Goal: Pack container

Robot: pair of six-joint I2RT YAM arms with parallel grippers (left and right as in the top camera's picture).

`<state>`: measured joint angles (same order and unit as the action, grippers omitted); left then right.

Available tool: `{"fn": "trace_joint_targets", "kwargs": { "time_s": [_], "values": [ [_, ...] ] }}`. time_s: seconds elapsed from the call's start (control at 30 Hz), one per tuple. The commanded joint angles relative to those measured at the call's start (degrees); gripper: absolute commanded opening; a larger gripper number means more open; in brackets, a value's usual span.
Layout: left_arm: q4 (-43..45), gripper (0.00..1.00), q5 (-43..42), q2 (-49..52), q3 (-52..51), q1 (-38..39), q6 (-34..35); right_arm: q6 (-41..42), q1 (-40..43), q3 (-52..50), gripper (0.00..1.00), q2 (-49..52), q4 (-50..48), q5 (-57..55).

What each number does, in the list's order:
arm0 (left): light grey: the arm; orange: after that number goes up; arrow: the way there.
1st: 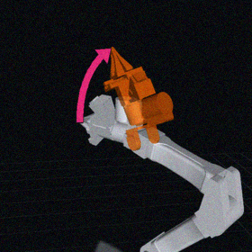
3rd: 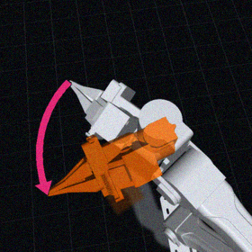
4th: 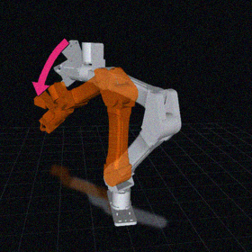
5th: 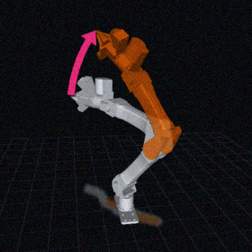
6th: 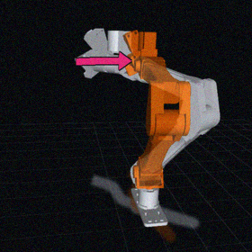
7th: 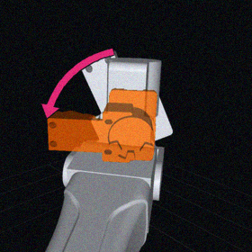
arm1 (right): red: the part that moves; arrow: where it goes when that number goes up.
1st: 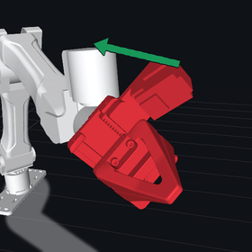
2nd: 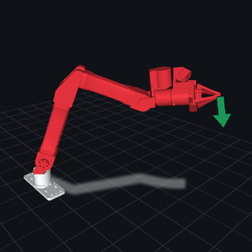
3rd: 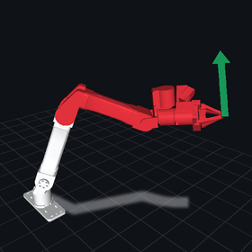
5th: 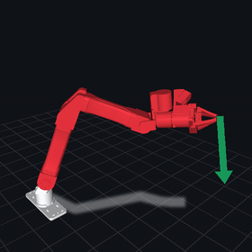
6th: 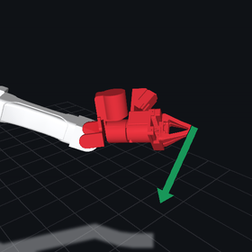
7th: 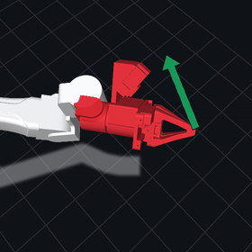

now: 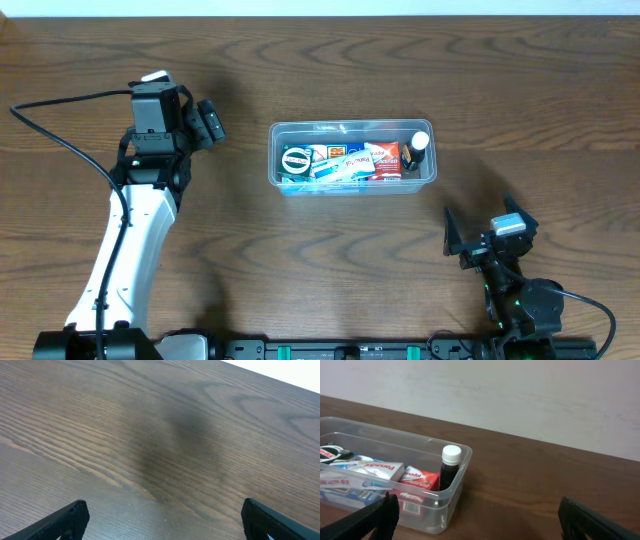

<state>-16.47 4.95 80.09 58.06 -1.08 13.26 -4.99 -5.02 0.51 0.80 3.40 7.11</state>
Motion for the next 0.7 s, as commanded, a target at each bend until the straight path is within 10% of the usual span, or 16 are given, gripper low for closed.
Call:
{"fn": "trace_joint_targets", "kwargs": {
  "time_s": [0.0, 0.67],
  "values": [
    [0.0, 0.98, 0.7, -1.9, 0.8, -0.2, -0.5, 0.2, -0.5, -0.2, 0.99, 0.0, 0.2, 0.4],
    [0.0, 0.98, 0.7, -29.4, -24.2, -0.2, -3.8, 0.2, -0.5, -0.2, 0.99, 0.0, 0.2, 0.4]
  ]
}}
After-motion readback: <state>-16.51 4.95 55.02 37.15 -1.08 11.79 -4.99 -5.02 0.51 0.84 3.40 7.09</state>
